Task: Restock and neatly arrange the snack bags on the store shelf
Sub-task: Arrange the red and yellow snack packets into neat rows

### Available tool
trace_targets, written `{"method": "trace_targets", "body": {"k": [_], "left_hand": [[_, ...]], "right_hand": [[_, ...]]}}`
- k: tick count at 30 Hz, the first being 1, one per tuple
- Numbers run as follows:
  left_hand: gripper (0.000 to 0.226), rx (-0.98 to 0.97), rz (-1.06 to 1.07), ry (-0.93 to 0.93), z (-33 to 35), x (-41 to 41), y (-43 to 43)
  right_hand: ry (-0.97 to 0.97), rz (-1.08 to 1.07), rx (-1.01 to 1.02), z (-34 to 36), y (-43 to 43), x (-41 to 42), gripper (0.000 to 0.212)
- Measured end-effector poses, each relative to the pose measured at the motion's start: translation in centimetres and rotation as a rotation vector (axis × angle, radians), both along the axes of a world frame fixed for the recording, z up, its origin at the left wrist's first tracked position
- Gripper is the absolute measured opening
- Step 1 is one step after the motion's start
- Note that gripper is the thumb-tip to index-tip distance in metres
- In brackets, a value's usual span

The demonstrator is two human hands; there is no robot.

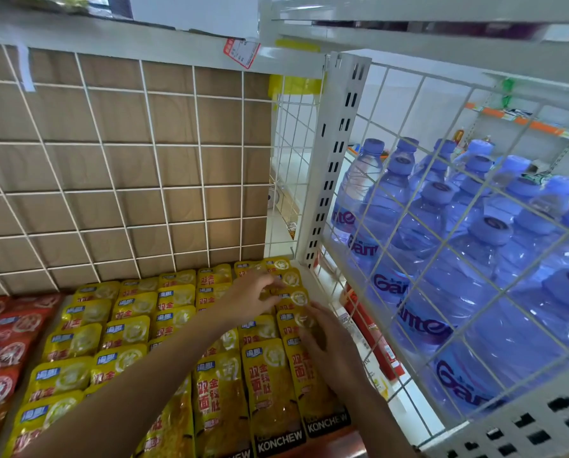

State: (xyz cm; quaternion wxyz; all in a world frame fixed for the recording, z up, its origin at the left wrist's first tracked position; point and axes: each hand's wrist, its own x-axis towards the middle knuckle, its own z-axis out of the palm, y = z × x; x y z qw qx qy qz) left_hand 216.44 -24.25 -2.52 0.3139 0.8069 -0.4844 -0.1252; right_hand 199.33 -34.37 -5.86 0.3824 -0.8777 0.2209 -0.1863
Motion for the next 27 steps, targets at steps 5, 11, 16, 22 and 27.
{"method": "trace_targets", "body": {"k": [5, 11, 16, 22, 27], "left_hand": [[0.031, -0.018, 0.062, -0.039, 0.2, 0.4, 0.0], [0.05, 0.038, 0.202, -0.124, 0.8, 0.4, 4.0], [0.055, 0.286, 0.285, -0.163, 0.3, -1.4, 7.5], [0.103, 0.351, 0.123, -0.27, -0.7, -5.8, 7.5], [0.114, 0.363, 0.076, -0.317, -1.6, -6.7, 7.0]], "right_hand": [[0.013, 0.016, -0.079, 0.0, 0.2, -0.4, 0.054], [0.029, 0.046, -0.094, 0.1, 0.3, -0.7, 0.048], [0.087, 0.052, -0.049, 0.8, -0.2, 1.3, 0.057], [0.171, 0.049, 0.008, 1.7, -0.4, 3.5, 0.068], [0.193, 0.074, 0.021, 2.0, 0.3, 4.1, 0.073]]}}
